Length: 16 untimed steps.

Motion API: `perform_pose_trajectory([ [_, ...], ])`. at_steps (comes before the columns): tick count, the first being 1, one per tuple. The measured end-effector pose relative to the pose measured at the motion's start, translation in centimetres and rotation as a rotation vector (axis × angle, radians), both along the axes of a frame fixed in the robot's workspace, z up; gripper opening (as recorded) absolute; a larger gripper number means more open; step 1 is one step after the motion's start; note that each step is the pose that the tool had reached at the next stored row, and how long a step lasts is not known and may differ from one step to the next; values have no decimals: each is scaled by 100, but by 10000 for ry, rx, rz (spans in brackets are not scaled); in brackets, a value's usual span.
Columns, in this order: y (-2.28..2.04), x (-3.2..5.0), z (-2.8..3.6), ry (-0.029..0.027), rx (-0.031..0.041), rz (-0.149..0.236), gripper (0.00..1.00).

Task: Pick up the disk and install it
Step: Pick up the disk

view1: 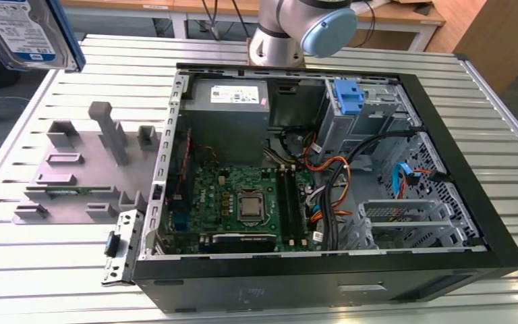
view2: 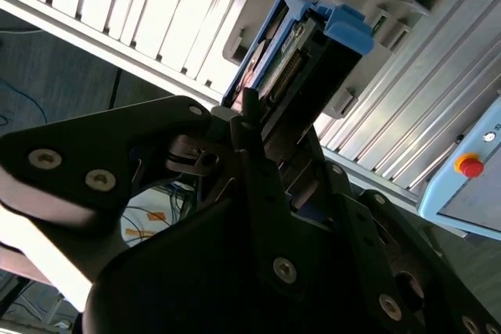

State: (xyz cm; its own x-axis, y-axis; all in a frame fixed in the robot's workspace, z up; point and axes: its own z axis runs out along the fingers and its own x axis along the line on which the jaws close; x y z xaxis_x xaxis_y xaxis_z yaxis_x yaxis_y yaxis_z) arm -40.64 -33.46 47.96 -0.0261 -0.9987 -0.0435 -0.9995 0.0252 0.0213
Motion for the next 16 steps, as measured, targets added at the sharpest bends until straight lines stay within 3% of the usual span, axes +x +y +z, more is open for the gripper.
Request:
perform_pose_trajectory([
  [16, 0, 0, 296, 1, -1, 1, 35],
])
